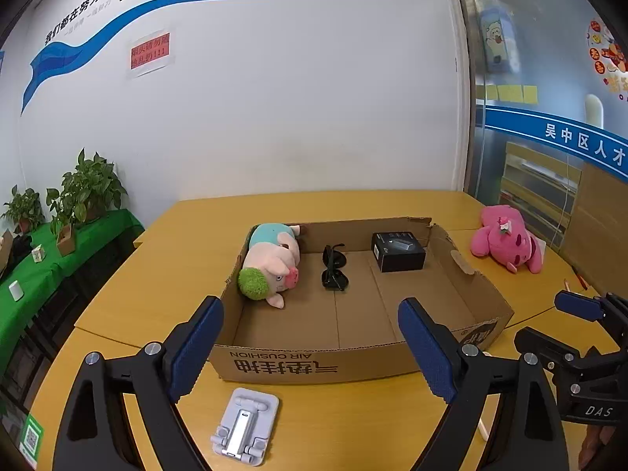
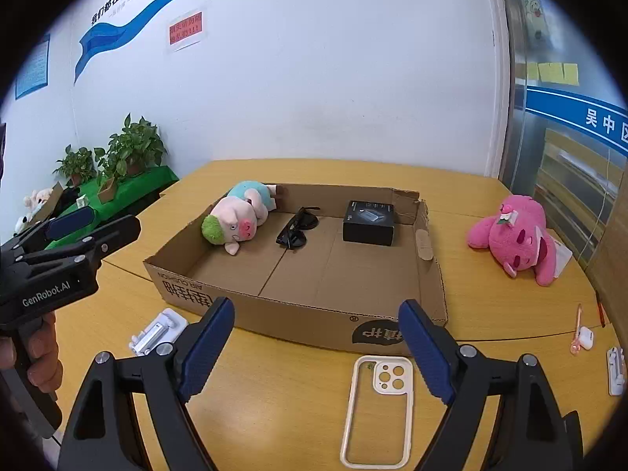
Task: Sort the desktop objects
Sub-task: 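Withdraw the right tool and move it over the white phone case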
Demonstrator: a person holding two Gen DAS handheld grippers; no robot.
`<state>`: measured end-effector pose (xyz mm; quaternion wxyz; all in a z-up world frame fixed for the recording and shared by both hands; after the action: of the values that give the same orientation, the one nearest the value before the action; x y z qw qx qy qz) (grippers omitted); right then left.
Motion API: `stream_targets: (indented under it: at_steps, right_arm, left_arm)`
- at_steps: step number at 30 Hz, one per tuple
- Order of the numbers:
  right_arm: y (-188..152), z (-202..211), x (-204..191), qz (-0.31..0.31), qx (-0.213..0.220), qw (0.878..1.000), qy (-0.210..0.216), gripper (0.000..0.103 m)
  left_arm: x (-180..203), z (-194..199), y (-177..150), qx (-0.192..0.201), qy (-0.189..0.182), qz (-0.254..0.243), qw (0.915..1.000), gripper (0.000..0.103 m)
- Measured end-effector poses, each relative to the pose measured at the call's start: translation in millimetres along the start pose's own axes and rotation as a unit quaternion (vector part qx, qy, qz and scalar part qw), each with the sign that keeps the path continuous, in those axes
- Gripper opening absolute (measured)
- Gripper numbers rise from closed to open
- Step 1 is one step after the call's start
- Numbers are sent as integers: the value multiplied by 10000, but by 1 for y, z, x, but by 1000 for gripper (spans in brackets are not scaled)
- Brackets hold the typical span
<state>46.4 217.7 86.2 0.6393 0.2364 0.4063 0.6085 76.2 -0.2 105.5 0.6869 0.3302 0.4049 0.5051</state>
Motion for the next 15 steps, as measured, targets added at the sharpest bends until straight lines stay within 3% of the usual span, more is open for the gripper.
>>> stream_targets:
  at_steps: [15]
  right_arm:
    - [-8, -5, 8, -24, -212, 9997, -123, 86]
  left_arm:
    - [20, -7, -12, -170, -178, 94, 9997, 93]
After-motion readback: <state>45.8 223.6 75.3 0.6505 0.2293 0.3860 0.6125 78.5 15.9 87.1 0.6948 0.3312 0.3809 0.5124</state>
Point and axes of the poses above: each gripper's, at about its wrist camera, not at the fingertips, and z roughly against the way its jaws point, x to its right, y to its top, the point moved 7 cm from there along -z, roughly the way its jaws point, and after that the axes turned 13 degrees about -z, right-handed, at the moved point
